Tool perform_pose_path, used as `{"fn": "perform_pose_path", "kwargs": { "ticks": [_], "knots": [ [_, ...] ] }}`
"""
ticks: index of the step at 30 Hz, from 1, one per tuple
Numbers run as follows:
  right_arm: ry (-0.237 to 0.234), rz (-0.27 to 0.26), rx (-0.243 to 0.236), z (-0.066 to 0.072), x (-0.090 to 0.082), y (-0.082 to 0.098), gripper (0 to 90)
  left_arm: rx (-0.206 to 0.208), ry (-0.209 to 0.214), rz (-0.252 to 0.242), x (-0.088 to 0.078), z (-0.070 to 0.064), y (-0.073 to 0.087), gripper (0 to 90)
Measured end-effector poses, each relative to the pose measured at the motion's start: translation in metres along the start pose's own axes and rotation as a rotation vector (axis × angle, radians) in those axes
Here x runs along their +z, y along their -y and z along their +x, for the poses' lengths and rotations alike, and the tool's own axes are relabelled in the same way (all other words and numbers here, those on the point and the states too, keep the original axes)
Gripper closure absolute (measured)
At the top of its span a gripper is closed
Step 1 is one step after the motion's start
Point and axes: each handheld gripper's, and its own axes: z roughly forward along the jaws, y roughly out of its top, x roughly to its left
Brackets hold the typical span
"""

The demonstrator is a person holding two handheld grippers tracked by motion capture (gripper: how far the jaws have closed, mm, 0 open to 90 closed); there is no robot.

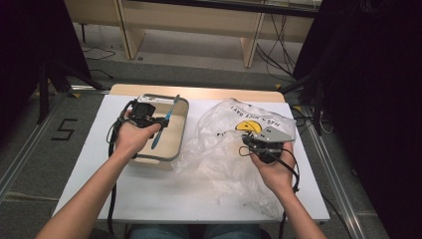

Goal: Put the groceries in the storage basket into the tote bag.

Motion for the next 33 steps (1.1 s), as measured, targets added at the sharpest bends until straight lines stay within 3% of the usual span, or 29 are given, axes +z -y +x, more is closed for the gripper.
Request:
{"fn": "perform_pose_path", "kwargs": {
  "ticks": [13,25,28,33],
  "knots": [
    [0.000,0.000,0.000,0.000,0.000,0.000,90.0,0.057,0.053,-0.018,-0.010,-0.019,0.007,78.8],
    [-0.001,0.000,0.002,0.001,0.000,0.000,90.0,0.082,0.107,-0.028,-0.016,-0.037,0.014,78.8],
    [-0.001,0.000,0.002,0.000,0.000,0.000,90.0,0.078,0.138,-0.025,-0.017,-0.040,0.016,78.8],
    [-0.001,0.000,0.001,0.000,0.000,0.000,90.0,0.092,0.142,-0.029,-0.019,-0.045,0.018,78.8]
  ]
}}
